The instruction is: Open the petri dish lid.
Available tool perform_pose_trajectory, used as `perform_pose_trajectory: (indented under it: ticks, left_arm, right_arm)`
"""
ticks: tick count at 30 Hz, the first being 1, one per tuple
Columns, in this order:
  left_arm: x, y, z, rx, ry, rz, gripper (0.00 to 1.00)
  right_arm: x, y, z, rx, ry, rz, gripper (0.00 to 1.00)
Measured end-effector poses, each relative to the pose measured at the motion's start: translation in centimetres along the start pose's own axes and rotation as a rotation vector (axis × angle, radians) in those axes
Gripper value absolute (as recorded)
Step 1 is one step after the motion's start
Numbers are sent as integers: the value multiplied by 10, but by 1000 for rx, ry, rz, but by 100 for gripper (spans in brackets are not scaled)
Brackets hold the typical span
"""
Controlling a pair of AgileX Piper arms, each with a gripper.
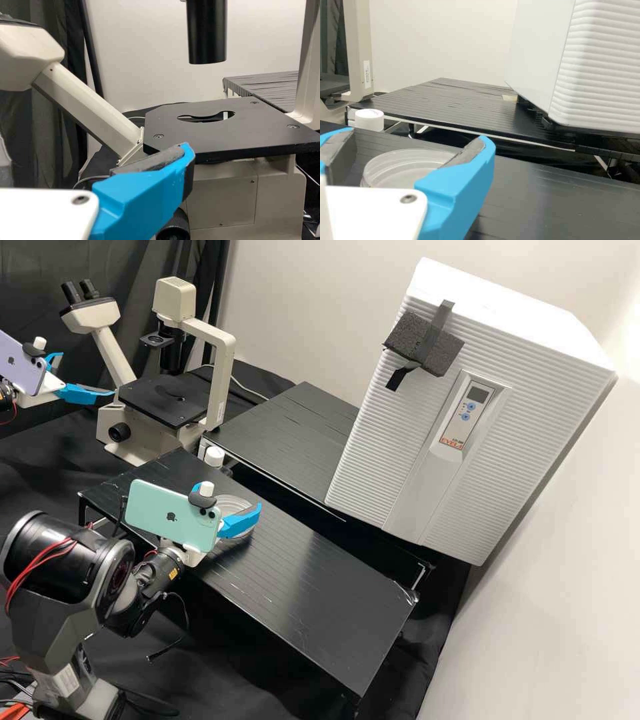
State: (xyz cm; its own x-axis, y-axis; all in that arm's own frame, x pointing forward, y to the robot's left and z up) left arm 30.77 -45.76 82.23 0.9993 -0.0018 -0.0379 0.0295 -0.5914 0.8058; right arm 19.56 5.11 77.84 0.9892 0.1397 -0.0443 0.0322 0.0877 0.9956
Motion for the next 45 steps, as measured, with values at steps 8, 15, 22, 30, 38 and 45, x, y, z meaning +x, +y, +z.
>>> perform_pose_trajectory:
  ticks: [8,15,22,30,38,45]
  left_arm:
    - [0,0,0,0,0,0,100]
    - [0,0,0,0,0,0,100]
    - [0,0,0,0,0,0,100]
    - [0,0,0,0,0,0,100]
    - [0,0,0,0,0,0,100]
    - [0,0,0,0,0,0,100]
  right_arm:
    - [3,-1,0,-1,-2,-2,100]
    - [3,-1,0,-1,0,1,100]
    - [3,-1,0,-1,0,1,100]
    - [3,-1,0,-1,0,1,100]
    - [3,-1,0,-1,0,1,100]
    - [4,-3,1,-3,-6,-7,100]
